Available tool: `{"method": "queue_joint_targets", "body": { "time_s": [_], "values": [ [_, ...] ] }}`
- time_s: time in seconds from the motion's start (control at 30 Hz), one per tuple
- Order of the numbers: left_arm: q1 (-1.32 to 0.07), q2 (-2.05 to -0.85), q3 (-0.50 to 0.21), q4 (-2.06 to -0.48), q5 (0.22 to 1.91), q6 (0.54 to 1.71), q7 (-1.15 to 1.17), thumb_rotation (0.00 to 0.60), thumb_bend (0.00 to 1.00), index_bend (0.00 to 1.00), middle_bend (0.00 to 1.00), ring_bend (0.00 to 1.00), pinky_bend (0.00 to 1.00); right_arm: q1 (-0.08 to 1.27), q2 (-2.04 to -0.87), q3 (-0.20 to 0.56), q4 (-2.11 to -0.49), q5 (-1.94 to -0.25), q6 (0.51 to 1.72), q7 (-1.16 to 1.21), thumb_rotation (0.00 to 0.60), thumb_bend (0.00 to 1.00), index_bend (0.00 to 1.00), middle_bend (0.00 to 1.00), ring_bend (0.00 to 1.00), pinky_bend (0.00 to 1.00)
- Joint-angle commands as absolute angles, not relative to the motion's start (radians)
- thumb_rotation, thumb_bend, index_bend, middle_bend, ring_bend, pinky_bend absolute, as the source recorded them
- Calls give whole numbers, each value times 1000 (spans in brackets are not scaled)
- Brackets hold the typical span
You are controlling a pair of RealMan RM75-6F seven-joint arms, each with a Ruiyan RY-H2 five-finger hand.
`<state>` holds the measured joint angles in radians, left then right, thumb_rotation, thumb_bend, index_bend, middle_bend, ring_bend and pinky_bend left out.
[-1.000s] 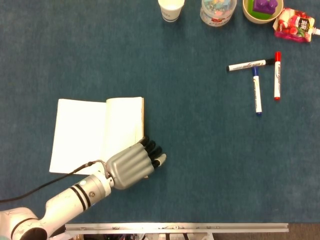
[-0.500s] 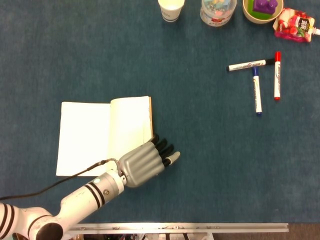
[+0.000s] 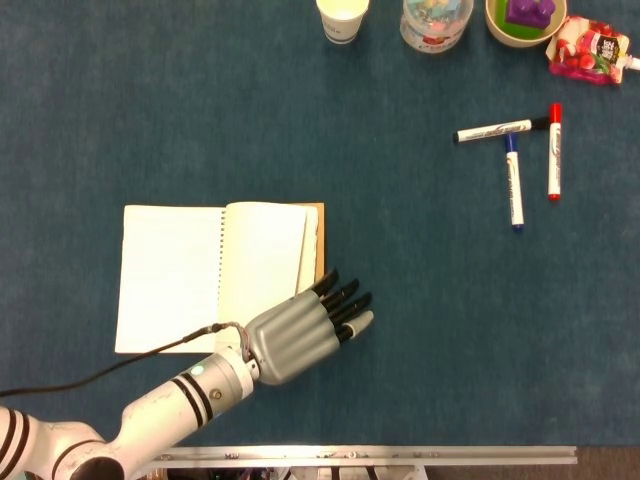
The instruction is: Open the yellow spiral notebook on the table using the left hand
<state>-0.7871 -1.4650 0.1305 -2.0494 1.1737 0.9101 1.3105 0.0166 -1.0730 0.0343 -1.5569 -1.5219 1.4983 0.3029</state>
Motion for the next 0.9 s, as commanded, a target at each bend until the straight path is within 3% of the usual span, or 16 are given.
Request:
{"method": "queue_joint_targets", "body": {
  "time_s": [0.03, 0.53, 0.9],
  "values": [
    [-799, -1453, 138, -2071, 1179, 902, 1271, 600, 421, 0, 0, 0, 113, 17, -1073, 34, -1558, -1522, 1498, 302, 600, 394, 363, 323, 222, 291],
    [-828, -1457, 148, -2064, 1164, 905, 1147, 600, 420, 0, 0, 0, 106, 8, -1065, 35, -1555, -1521, 1509, 312, 600, 394, 363, 323, 222, 291],
    [-792, -1272, 175, -2187, 1242, 1004, 1041, 600, 420, 0, 0, 0, 106, 13, -1068, 35, -1553, -1527, 1503, 316, 600, 394, 363, 323, 222, 291]
  ]
}}
